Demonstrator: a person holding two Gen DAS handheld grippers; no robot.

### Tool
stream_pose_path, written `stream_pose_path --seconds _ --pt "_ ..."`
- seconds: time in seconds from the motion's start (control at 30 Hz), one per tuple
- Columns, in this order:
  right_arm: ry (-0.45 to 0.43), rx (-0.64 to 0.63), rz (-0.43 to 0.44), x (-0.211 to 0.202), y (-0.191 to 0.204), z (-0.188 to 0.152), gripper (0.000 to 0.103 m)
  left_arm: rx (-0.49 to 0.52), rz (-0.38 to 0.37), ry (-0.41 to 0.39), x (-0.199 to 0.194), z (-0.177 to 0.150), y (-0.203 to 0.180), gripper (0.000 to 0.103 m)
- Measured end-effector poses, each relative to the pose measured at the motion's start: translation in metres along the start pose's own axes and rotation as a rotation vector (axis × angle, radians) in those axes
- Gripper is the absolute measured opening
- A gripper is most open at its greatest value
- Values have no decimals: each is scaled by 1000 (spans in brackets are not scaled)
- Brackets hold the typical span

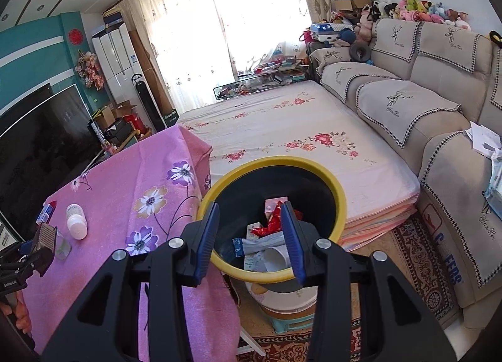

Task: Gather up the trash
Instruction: 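Carry the brown container over the bin and open the left gripper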

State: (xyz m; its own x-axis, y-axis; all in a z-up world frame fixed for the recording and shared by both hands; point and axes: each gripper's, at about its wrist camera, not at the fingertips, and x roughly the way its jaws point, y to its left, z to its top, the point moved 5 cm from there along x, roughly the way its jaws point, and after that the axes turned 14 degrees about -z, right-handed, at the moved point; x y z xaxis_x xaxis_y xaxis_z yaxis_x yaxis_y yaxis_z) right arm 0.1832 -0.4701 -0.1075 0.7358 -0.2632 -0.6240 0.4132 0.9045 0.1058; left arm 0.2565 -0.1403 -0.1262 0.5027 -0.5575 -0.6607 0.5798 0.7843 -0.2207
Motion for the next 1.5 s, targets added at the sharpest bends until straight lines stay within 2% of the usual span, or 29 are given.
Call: stream_pose_path --seconds 0.23,0.5,0.87,0.97,1.07,1.13,1.33,1.5 --pt "-23 56 -54 -4 -46 4 39 110 -121 33 67 53 -75 75" --pt "-5 118 -104 4 -91 0 40 173 -197 75 144 95 -134 75" --pt "12 136 -120 11 -106 -3 44 192 -233 117 223 114 -160 78" --pt "12 135 -119 10 -104 -4 45 170 -229 127 231 117 -156 91" --pt "6 130 -114 6 -102 -3 45 132 -233 112 218 116 -146 91" --pt "5 123 -112 5 -101 0 45 111 -235 82 194 115 -136 91" --pt "24 65 -71 9 -76 -3 48 68 -186 -37 85 92 -103 94" --pt "61 -19 43 14 -26 -7 48 4 -97 -121 -3 54 -57 96"
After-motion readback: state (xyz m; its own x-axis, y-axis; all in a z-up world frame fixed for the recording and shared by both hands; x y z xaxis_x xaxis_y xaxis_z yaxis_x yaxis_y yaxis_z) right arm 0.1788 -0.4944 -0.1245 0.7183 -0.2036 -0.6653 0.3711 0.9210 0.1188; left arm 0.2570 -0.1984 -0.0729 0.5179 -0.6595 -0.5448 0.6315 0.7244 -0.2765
